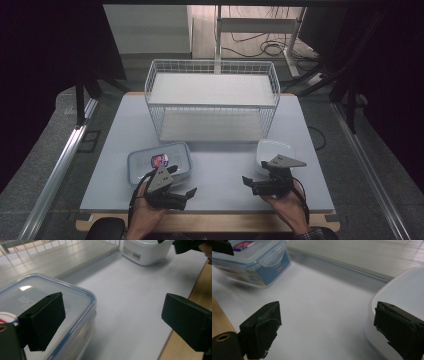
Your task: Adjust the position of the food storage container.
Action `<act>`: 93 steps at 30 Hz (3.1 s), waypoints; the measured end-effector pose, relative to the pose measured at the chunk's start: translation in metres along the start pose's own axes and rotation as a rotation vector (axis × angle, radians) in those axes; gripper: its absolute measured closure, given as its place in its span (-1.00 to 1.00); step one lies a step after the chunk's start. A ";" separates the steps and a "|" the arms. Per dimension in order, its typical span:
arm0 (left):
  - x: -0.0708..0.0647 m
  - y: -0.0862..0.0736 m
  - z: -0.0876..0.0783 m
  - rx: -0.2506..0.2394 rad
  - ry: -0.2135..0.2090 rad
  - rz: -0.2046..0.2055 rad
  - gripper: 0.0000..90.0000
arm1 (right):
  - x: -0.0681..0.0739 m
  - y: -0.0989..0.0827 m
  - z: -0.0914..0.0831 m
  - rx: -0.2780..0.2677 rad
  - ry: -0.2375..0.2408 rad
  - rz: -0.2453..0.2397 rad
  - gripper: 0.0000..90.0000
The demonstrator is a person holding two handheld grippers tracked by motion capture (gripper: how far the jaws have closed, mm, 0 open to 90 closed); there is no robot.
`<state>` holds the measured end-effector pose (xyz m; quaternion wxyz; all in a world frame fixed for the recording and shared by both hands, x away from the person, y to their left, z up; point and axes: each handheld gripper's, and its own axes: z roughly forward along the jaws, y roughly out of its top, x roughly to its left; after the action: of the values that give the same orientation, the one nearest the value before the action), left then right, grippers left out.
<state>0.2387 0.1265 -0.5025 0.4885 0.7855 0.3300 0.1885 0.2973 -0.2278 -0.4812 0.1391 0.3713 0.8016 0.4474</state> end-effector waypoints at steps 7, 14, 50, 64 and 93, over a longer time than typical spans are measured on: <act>-0.003 -0.002 0.003 0.010 0.010 0.029 -0.89 | 0.006 -0.001 0.002 -0.016 -0.018 -0.064 -0.68; 0.002 -0.004 0.004 0.014 0.003 0.005 -0.91 | 0.007 -0.002 0.003 -0.021 -0.021 -0.078 -0.57; 0.005 -0.004 0.007 0.015 -0.003 -0.038 -0.85 | -0.023 0.042 0.028 0.082 -0.069 -0.131 0.98; 0.004 -0.004 0.008 0.024 0.011 -0.018 -0.84 | -0.032 0.038 0.041 0.134 -0.118 -0.116 0.98; 0.008 -0.005 0.003 0.013 0.042 -0.026 -0.84 | -0.068 0.023 0.005 0.129 -0.210 -0.026 0.98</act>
<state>0.2448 0.1309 -0.5083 0.4787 0.7801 0.3515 0.1968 0.3576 -0.2657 -0.4722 0.2040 0.4139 0.8146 0.3515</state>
